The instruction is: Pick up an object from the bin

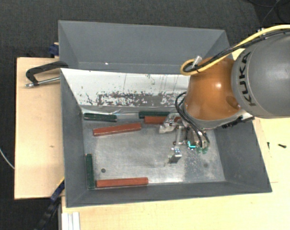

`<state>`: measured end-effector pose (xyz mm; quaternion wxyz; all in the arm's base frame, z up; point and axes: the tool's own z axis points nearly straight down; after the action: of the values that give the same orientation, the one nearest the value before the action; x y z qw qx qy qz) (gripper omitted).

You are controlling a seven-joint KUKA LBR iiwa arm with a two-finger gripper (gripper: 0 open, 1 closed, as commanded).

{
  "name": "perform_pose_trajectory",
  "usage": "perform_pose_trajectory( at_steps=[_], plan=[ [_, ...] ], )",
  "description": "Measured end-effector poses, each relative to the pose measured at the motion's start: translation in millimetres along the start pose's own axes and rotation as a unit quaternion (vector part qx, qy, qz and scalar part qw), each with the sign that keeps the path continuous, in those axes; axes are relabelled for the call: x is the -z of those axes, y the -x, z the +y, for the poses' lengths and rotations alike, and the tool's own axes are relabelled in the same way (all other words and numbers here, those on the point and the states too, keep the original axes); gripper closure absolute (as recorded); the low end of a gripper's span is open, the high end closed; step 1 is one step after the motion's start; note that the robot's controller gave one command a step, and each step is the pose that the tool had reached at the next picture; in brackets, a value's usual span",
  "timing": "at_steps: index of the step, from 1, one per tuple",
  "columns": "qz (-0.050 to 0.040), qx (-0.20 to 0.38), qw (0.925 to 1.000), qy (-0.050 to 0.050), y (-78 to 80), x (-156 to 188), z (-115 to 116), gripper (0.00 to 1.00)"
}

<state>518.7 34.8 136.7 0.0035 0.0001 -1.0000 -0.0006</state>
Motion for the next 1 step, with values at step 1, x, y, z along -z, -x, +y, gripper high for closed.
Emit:
perform_pose_trajectory(
  at_steps=[1],
  plan=[
    [-0.0018, 0.000, 1.0000, 0.000, 0.7, 2.0, 0.0, 0.00]
  ],
)
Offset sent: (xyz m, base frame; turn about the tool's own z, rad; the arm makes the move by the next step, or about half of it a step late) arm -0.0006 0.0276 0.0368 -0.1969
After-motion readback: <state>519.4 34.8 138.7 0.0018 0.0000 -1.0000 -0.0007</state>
